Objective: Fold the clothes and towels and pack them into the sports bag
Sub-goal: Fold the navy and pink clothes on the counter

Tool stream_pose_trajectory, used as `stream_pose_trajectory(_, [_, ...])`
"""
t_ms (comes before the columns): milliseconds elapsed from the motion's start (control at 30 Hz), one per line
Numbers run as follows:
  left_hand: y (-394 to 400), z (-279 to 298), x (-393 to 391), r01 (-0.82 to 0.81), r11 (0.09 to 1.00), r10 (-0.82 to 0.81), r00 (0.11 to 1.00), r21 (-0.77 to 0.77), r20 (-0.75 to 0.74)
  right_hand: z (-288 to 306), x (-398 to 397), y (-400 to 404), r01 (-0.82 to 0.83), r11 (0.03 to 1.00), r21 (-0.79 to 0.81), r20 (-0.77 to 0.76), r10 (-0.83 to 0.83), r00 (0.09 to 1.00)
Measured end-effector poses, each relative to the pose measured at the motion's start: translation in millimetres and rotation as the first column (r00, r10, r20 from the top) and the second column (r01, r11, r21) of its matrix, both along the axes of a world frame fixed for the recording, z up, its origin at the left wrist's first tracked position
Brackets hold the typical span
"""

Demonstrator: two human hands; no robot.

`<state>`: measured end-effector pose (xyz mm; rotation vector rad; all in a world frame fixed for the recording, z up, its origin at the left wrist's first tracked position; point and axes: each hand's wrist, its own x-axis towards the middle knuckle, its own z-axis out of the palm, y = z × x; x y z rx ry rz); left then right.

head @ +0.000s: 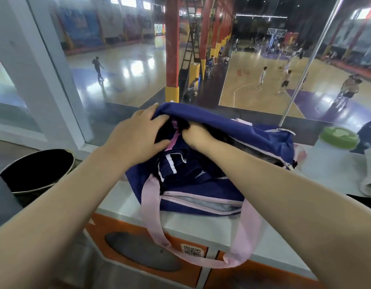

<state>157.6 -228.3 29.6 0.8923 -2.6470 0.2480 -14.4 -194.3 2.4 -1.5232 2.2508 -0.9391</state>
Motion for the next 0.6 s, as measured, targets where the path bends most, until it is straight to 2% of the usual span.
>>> stream_pose_trajectory(67, [-3,-6,-2,-0.026,0.997,0.029,0.998,-0.075,0.047,-3,-3,-8,-0.022,1.0,-0.014,0.05,0.023,0.998])
stream_pose_trajectory(167, [-11,-5,-2,-0.039,0.991,0.04,0.999,-0.129,0.009,-5,-8,-20,-0.024,0.999,-0.04,0.107,0.028,0.994])
stream_pose_trajectory(233, [-16,1,-2,0.022,0.999,-0.023,1.0,-0.048,-0.014,-5,-11,-28,-0.016,0.997,-0.075,0.134,0.026,0.991])
stream_pose_trajectory(300, [-18,13,-4,0.106,0.993,-0.099,0.987,0.054,-0.125,-6,-11,-37,0.003,0.992,-0.13,0.179,0.02,0.984])
stream_pose_trajectory(367, [-16,26,-9,0.178,0.978,-0.149,0.96,0.106,-0.235,-5,-10,-48,0.057,0.981,-0.188,0.327,0.007,0.945])
stream_pose_trajectory(433, [-12,38,-12,0.211,0.97,-0.171,0.944,0.119,-0.282,-3,-9,-61,0.079,0.978,-0.194,0.427,0.012,0.904])
stream_pose_trajectory(600, [-16,40,-8,0.216,0.963,-0.168,0.949,0.163,-0.266,-21,-7,-83,0.007,0.998,-0.069,0.249,0.01,0.968])
